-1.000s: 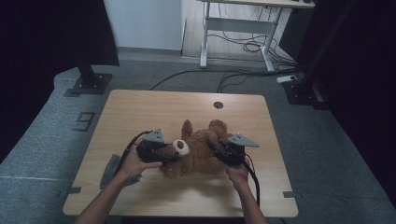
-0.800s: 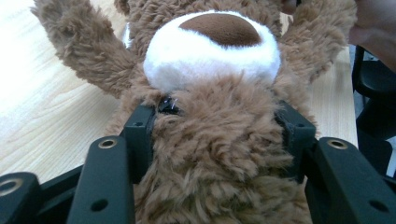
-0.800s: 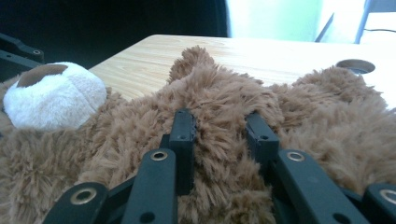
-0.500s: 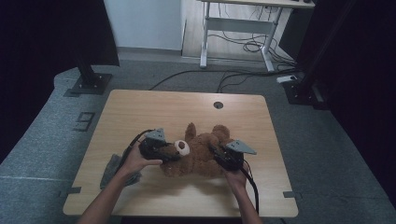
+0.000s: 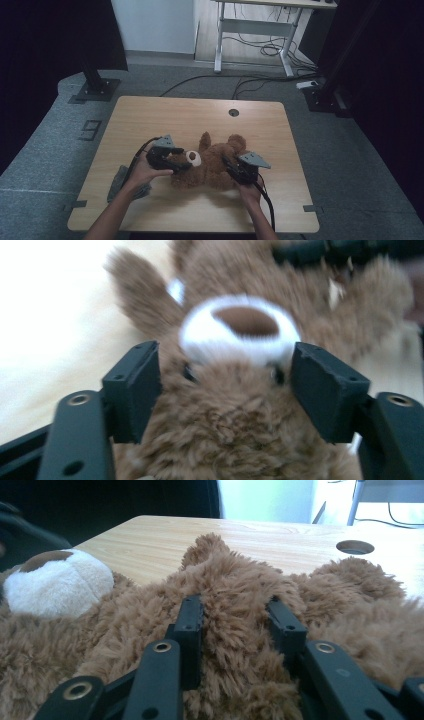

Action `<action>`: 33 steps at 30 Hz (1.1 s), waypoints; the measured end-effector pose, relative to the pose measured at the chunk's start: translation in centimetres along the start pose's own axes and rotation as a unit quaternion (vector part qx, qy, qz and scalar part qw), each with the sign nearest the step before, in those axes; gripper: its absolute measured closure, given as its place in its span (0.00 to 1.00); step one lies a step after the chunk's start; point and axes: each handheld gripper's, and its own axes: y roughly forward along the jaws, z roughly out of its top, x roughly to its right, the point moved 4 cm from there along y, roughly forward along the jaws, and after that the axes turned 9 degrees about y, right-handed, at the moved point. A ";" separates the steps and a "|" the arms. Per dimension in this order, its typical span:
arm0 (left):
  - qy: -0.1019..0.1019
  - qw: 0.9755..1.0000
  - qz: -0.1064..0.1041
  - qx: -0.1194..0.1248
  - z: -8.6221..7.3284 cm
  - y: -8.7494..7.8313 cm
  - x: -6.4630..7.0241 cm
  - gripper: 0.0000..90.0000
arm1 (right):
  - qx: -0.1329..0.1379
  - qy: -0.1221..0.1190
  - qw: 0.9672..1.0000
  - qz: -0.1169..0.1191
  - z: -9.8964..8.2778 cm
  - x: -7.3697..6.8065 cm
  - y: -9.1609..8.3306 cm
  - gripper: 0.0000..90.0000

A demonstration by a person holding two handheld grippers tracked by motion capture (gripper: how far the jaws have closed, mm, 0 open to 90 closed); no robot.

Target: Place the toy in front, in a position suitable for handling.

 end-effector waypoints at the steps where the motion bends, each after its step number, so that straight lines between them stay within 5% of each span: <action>1: 0.000 1.000 0.000 0.000 0.0 0.0 0.0 0.33 | -0.001 0.001 1.000 -0.001 0.0 0.0 0.0 0.71; 2: -0.011 1.000 0.019 0.002 0.4 -1.2 0.5 0.31 | -0.001 0.002 1.000 -0.002 0.0 0.0 -0.1 0.70; 7: -0.056 0.998 0.025 -0.024 0.3 -2.2 1.9 0.21 | -0.002 0.003 1.000 -0.005 0.0 -0.1 -0.2 0.68; 11: -0.075 0.995 0.048 -0.041 -0.3 -1.6 3.1 0.16 | -0.002 0.004 1.000 -0.003 0.0 0.0 -0.3 0.66; 14: -0.094 0.990 0.077 -0.070 -1.5 -0.1 3.2 0.12 | -0.002 0.003 1.000 -0.003 0.0 0.0 -0.5 0.64; 16: -0.102 0.989 0.080 -0.074 -1.8 0.2 3.3 0.09 | -0.004 0.003 1.000 -0.001 0.0 0.1 -0.6 0.62; 23: -0.105 0.988 0.064 -0.089 -3.1 1.8 3.8 0.07 | -0.018 -0.001 1.000 0.005 0.3 0.0 -1.1 0.50; 29: -0.105 0.989 0.065 -0.084 -3.6 1.8 3.9 0.10 | -0.025 -0.058 0.998 -0.013 2.6 -0.4 -2.6 0.35; 33: -0.106 0.989 0.064 -0.082 -3.8 1.8 3.9 0.11 | -0.071 -0.062 0.996 -0.004 4.9 0.4 -2.6 0.24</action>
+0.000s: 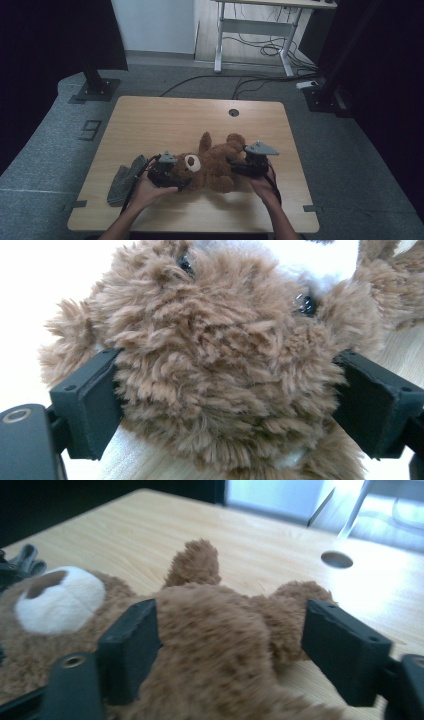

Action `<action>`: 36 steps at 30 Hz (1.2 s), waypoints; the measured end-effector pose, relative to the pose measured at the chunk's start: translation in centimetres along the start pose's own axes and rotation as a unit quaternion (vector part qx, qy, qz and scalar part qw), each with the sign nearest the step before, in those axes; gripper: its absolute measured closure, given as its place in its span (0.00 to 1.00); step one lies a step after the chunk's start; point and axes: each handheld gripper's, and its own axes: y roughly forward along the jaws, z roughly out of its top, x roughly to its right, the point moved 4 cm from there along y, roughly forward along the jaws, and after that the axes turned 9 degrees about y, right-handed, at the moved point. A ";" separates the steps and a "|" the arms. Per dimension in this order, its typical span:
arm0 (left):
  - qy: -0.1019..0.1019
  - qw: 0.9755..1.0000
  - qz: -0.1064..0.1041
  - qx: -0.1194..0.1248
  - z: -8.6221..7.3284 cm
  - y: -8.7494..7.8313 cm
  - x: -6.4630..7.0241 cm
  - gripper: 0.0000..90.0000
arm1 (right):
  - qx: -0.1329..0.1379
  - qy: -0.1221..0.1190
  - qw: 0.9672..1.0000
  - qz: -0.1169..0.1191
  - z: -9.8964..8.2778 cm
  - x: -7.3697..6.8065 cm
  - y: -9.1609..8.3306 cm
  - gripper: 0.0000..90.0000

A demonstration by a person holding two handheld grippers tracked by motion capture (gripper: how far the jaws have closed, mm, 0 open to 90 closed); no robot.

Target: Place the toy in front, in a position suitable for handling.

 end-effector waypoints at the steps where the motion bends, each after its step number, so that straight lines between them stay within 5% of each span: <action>1: 0.003 1.000 0.000 -0.002 -0.1 0.0 0.0 0.11 | -0.047 0.020 0.998 0.030 0.5 1.3 0.9 0.18; 4: 0.002 1.000 0.000 -0.001 -0.1 0.0 0.1 0.11 | -0.078 0.035 0.995 0.050 0.5 2.3 1.9 0.17; 5: 0.001 1.000 -0.001 0.001 -0.2 0.0 0.0 0.10 | -0.107 0.039 0.991 0.074 -0.2 3.0 3.0 0.17; 6: 0.000 1.000 -0.003 0.002 -0.2 -0.1 0.0 0.10 | -0.107 0.039 0.991 0.074 -0.2 3.0 3.0 0.17; 7: -0.001 1.000 -0.004 0.000 -0.3 -0.1 -0.1 0.09 | -0.127 0.043 0.986 0.098 -0.9 3.1 3.6 0.17; 8: -0.001 1.000 -0.004 0.000 -0.3 -0.1 -0.1 0.08 | -0.127 0.043 0.986 0.098 -0.9 3.1 3.6 0.17; 9: -0.005 1.000 -0.007 -0.007 -0.5 -0.1 -0.1 0.07 | -0.132 0.041 0.982 0.126 -1.6 2.7 3.9 0.20; 12: -0.015 1.000 -0.012 -0.008 -0.8 -0.1 -0.2 0.06 | -0.148 0.037 0.978 0.145 -2.4 2.4 4.1 0.24; 17: -0.024 0.999 -0.020 -0.009 -0.9 0.1 -0.1 0.11 | -0.150 0.030 0.976 0.156 -3.2 2.4 3.9 0.48; 24: -0.002 1.000 -0.004 0.015 -0.1 -0.4 -0.3 0.39 | -0.106 -0.010 0.983 0.150 -3.3 1.0 2.8 0.71; 29: 0.021 0.999 0.014 0.026 1.2 -0.7 -1.3 0.40 | -0.062 -0.022 0.989 0.129 -3.3 0.7 2.5 0.72; 32: 0.029 0.999 0.024 0.036 2.2 -0.6 -2.2 0.40 | -0.029 -0.001 0.995 0.096 -3.1 1.1 2.7 0.72; 36: 0.035 0.999 0.024 0.027 2.6 0.6 -3.4 0.40 | -0.024 0.007 0.996 0.082 -3.3 1.3 3.1 0.71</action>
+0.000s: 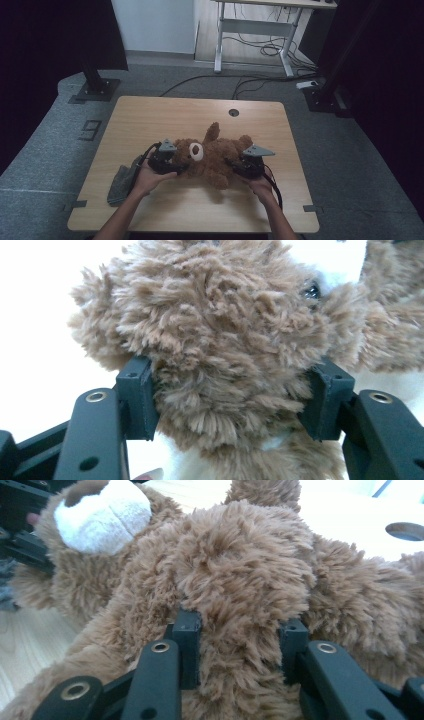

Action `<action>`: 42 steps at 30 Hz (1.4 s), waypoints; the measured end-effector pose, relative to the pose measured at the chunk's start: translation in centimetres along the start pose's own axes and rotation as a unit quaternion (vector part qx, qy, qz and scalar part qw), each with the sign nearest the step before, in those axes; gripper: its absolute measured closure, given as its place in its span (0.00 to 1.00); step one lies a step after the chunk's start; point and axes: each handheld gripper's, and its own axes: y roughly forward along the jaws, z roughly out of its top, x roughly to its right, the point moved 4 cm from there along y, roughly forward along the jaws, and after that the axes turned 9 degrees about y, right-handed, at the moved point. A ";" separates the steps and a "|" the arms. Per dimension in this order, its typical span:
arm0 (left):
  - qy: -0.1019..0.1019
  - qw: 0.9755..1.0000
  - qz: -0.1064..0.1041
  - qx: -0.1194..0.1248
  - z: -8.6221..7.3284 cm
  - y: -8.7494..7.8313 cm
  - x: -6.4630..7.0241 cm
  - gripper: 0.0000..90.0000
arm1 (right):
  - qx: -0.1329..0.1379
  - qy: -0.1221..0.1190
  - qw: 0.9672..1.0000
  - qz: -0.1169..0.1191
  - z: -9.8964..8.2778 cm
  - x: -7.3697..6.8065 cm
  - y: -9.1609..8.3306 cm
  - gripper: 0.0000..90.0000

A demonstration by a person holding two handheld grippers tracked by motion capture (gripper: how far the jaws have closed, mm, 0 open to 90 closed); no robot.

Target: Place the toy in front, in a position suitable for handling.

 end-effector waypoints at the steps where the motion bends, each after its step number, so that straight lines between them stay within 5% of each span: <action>1: -0.004 1.000 -0.004 -0.004 -0.2 0.3 -0.3 0.39 | 0.003 0.006 1.000 -0.001 -0.3 0.2 0.2 0.69; 11: -0.021 1.000 -0.015 0.006 -0.5 0.3 -1.1 0.30 | 0.011 0.020 1.000 -0.007 -0.6 0.8 0.6 0.59; 20: -0.048 0.997 -0.010 0.051 -0.2 -3.6 -1.6 0.28 | 0.020 0.018 1.000 -0.007 -0.7 1.0 0.7 0.56; 27: -0.057 0.997 0.015 0.054 -1.5 -6.4 -1.8 0.26 | 0.023 0.017 1.000 -0.004 -0.9 1.0 0.6 0.55; 42: -0.072 0.994 0.057 0.051 -5.4 -9.8 -1.7 0.26 | 0.020 0.026 0.999 0.002 -1.0 1.2 0.6 0.55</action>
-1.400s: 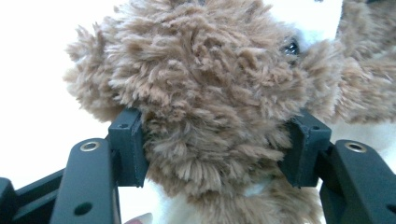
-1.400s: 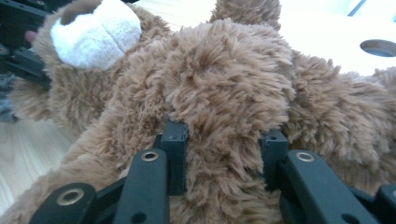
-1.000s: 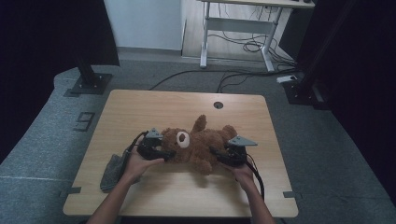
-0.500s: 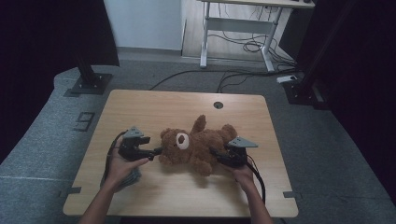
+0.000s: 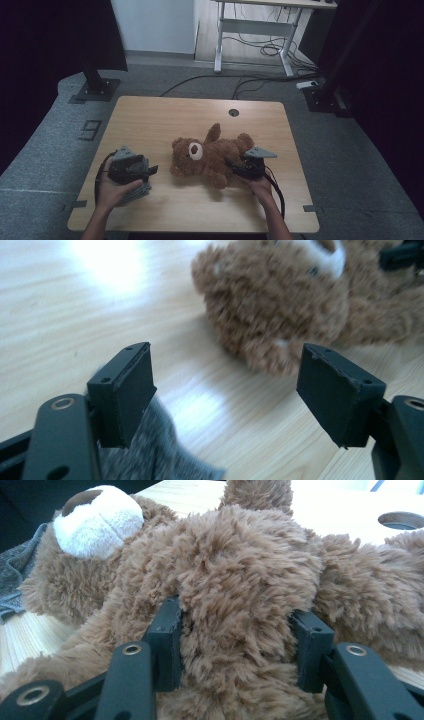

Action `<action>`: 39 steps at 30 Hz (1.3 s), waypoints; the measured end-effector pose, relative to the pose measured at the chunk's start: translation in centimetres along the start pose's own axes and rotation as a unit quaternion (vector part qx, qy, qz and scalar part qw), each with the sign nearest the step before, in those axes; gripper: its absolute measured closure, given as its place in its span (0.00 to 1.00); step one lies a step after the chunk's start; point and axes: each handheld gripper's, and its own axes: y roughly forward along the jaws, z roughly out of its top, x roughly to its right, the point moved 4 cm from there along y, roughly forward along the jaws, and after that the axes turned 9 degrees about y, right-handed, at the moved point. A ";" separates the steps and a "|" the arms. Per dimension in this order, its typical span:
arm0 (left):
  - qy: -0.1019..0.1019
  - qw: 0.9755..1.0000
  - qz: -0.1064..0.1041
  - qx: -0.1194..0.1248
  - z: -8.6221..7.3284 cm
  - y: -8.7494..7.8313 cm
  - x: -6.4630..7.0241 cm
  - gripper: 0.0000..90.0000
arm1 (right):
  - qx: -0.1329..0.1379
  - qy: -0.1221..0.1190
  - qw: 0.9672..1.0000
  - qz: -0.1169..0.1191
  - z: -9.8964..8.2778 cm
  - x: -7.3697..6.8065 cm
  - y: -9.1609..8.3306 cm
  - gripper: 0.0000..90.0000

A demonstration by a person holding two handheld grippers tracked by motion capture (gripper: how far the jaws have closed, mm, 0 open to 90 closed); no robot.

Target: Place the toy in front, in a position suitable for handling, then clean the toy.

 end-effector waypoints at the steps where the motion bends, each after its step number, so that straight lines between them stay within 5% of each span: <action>1: -0.002 1.000 0.002 -0.004 -0.4 0.0 -0.1 0.26 | 0.000 0.000 1.000 0.000 0.0 0.0 0.0 0.55; 15: -0.001 0.996 0.066 -0.057 -4.4 -0.3 -1.7 0.23 | -0.001 0.007 1.000 0.002 -0.1 0.0 0.0 0.54; 29: -0.008 0.994 0.072 -0.081 -6.6 0.3 -2.8 0.23 | 0.005 0.009 1.000 0.006 -0.4 0.1 -0.1 0.54; 34: -0.004 0.991 0.073 -0.107 -7.3 1.5 -2.8 0.30 | 0.007 0.010 1.000 0.007 -0.6 0.1 -0.2 0.54; 37: 0.002 0.988 0.082 -0.131 -7.9 2.4 -2.9 0.38 | 0.008 0.009 1.000 0.008 -0.6 0.1 -0.2 0.54; 39: -0.002 0.989 0.074 -0.125 -7.9 2.3 -2.8 0.50 | 0.010 0.009 1.000 0.008 -0.6 0.1 -0.2 0.53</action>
